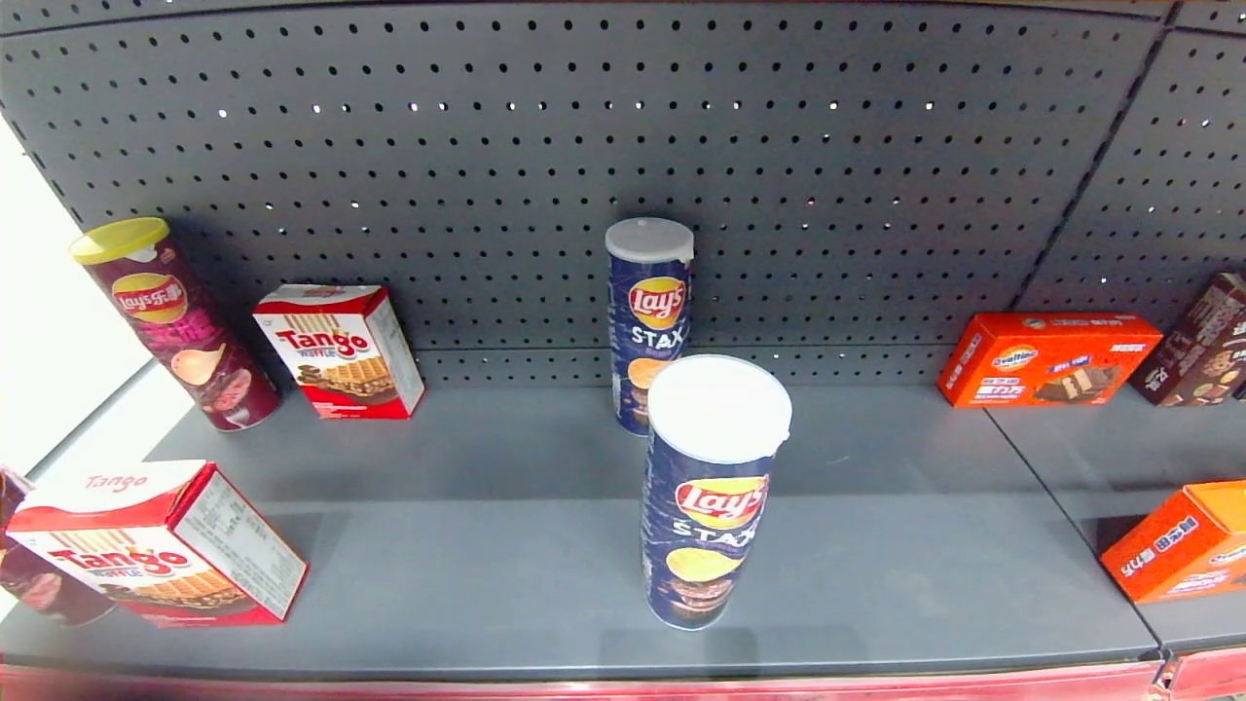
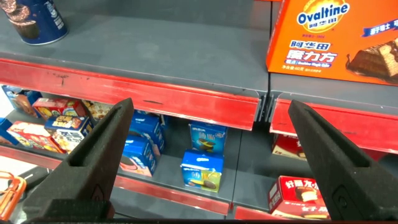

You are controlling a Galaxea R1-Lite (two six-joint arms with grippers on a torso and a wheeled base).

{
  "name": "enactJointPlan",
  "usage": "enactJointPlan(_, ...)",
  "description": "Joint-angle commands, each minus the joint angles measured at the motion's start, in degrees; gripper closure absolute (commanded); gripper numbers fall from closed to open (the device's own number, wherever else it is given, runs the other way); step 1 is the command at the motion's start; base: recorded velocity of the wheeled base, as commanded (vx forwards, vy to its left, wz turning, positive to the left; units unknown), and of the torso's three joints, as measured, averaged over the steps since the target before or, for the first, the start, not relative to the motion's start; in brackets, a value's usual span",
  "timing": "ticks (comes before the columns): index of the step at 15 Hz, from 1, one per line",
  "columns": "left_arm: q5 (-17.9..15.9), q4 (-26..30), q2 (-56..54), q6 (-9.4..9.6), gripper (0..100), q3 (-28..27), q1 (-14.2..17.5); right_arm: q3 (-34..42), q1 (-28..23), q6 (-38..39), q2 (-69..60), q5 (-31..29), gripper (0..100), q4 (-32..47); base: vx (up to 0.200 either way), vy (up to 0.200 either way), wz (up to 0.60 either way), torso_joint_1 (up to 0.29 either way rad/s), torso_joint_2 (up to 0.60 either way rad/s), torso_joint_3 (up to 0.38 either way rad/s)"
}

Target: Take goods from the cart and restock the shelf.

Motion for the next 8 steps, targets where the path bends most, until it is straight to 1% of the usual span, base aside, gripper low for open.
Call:
enactJointPlan(1,-0.2,0.0,-2.4,-1.61,0,0.0,-1.9,0.0,0.0,0.0,0.0,0.0,0,0.0,0.0,0.0,0.0,0.0,0.0,0.0)
enactJointPlan(2,-0.4,0.7,-4.1,-2.84,0,0.0,-2.3,0.0,0.0,0.0,0.0,0.0,0,0.0,0.0,0.0,0.0,0.0,0.0,0.0)
enactJointPlan(3,-0.3,3.0,-4.1,-3.72,0,0.0,-2.1,0.0,0.0,-0.1,0.0,0.0,0,0.0,0.0,0.0,0.0,0.0,0.0,0.0)
enactJointPlan(5,-0.3,3.0,-4.1,-3.63,0,0.0,-2.1,0.0,0.0,0.0,0.0,0.0,0,0.0,0.0,0.0,0.0,0.0,0.0,0.0)
enactJointPlan(6,-0.2,3.0,-4.1,-3.9,0,0.0,-2.1,0.0,0.0,0.0,0.0,0.0,0,0.0,0.0,0.0,0.0,0.0,0.0,0.0)
enactJointPlan(7,-0.2,3.0,-4.1,-5.3,0,0.0,-2.1,0.0,0.0,0.0,0.0,0.0,0,0.0,0.0,0.0,0.0,0.0,0.0,0.0)
enactJointPlan(8,-3.0,3.0,-4.1,-6.97,0,0.0,-2.2,0.0,0.0,0.0,0.0,0.0,0,0.0,0.0,0.0,0.0,0.0,0.0,0.0)
